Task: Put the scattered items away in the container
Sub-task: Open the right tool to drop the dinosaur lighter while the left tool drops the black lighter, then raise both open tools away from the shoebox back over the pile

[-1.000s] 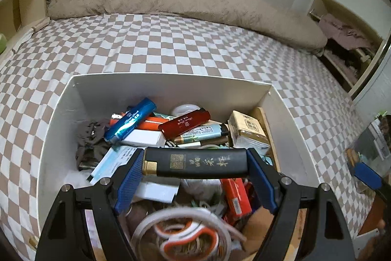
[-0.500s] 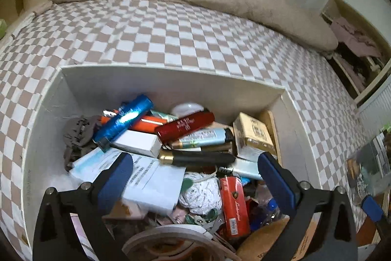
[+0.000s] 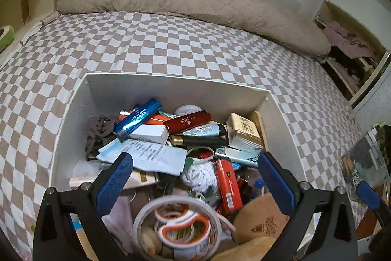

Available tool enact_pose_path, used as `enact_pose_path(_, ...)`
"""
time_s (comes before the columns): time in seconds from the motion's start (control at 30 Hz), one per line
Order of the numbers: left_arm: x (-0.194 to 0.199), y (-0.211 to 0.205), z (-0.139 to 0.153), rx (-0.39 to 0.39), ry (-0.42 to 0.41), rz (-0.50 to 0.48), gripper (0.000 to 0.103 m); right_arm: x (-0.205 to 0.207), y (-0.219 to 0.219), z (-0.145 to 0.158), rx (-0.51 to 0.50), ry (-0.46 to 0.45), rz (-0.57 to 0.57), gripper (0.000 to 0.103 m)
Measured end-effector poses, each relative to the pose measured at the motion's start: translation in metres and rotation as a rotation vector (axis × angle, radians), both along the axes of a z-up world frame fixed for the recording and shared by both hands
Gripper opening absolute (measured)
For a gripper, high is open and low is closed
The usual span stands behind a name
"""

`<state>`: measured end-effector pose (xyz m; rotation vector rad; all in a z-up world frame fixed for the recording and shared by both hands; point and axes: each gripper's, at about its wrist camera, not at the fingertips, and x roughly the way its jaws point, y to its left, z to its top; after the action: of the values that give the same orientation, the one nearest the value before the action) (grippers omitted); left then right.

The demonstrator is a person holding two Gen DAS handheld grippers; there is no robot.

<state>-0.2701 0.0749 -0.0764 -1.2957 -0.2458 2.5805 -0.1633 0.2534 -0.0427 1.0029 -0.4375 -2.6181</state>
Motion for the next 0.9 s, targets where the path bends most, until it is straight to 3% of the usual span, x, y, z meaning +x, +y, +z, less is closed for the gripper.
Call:
enact_pose_path(0.43,0.041,-0.018,0.019,-0.042,0.039,0.014,0.103,0.015,-0.003,0.009,0.032,0.008,-0.015,0.102)
enact_pose_path(0.9,0.088,-0.041,0.039,-0.011,0.071,0.017,0.103,0.041,-0.009,0.02,0.077,0.039,-0.017,0.102)
